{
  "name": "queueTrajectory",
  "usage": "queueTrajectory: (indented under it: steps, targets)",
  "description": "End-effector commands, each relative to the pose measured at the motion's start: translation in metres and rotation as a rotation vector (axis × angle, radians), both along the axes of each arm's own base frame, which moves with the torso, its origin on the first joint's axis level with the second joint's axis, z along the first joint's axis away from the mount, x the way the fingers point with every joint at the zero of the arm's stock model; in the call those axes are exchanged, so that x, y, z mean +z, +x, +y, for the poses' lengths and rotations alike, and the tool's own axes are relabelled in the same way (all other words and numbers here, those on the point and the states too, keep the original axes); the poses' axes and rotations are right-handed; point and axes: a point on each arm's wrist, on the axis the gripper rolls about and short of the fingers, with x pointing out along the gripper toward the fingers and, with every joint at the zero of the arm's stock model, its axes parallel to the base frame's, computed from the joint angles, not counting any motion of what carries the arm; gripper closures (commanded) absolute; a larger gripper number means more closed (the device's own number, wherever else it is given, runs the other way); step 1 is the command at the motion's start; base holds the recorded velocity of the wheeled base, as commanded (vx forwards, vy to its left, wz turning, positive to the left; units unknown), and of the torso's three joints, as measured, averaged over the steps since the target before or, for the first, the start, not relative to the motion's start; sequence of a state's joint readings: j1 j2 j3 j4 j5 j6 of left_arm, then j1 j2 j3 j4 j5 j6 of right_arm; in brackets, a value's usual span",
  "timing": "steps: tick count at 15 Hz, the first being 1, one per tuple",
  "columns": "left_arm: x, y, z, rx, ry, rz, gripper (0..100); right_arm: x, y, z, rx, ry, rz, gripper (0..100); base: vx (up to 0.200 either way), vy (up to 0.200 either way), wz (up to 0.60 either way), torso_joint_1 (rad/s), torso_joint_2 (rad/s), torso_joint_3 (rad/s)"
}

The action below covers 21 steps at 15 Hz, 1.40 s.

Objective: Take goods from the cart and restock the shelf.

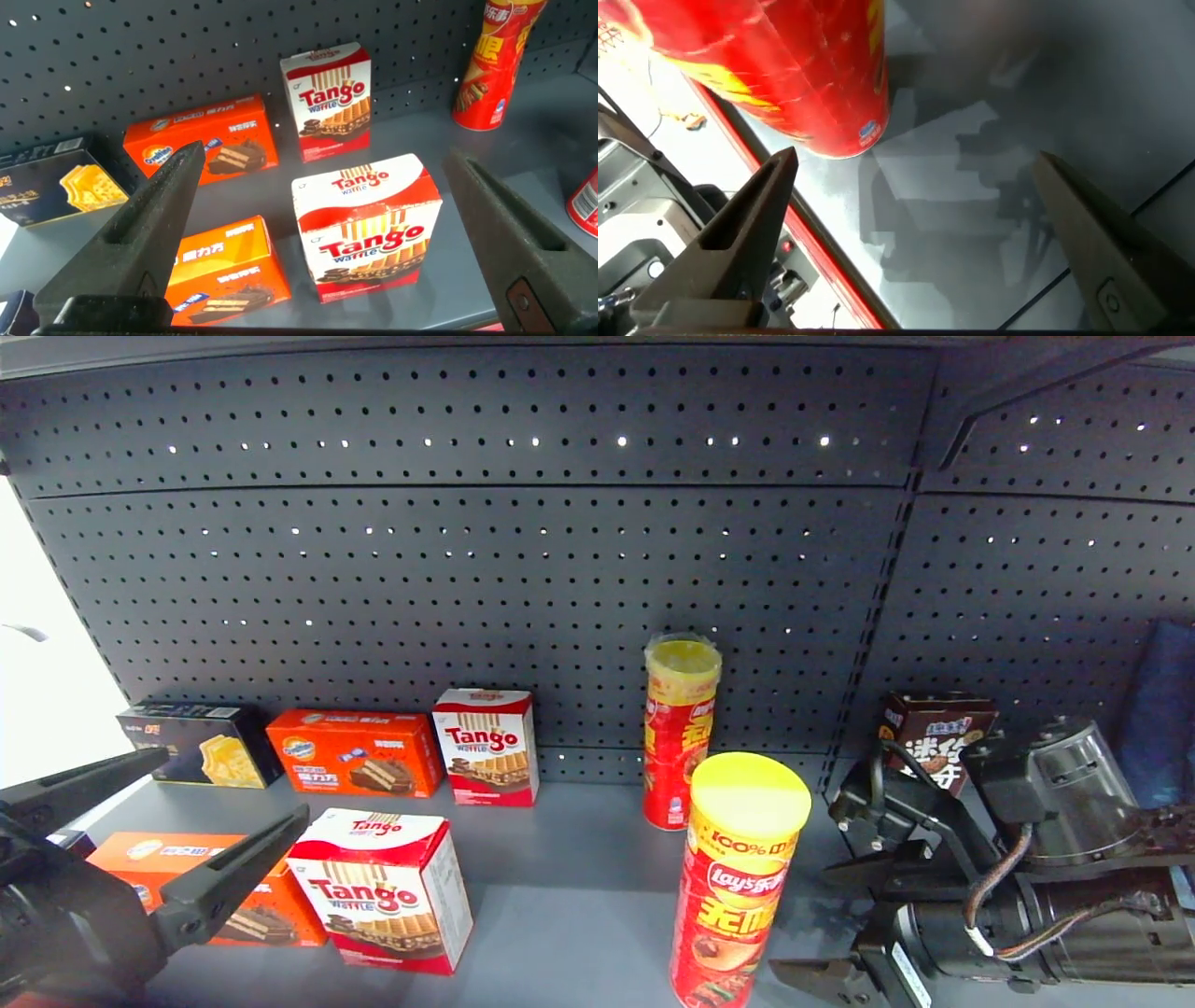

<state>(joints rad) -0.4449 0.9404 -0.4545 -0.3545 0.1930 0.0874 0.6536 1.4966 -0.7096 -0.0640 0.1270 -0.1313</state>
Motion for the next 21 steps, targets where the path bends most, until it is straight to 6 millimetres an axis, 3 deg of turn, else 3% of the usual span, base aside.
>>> queueTrajectory:
  steps: [1, 13, 21]
  targets:
    - [0.000, 0.000, 0.000, 0.001, -0.004, 0.002, 0, -0.002, 0.000, 0.000, 0.002, -0.005, 0.005, 0, 0.000, 0.000, 0.00, 0.000, 0.00, 0.000]
    - [-0.006, 0.000, 0.000, 0.005, -0.023, 0.023, 0, -0.011, -0.018, 0.011, 0.080, -0.033, 0.031, 0, 0.000, 0.000, 0.00, 0.000, 0.00, 0.000]
    - [-0.006, -0.001, 0.000, 0.007, -0.027, 0.023, 0, -0.019, -0.009, 0.015, 0.055, -0.064, 0.050, 0, 0.000, 0.000, 0.00, 0.000, 0.00, 0.000]
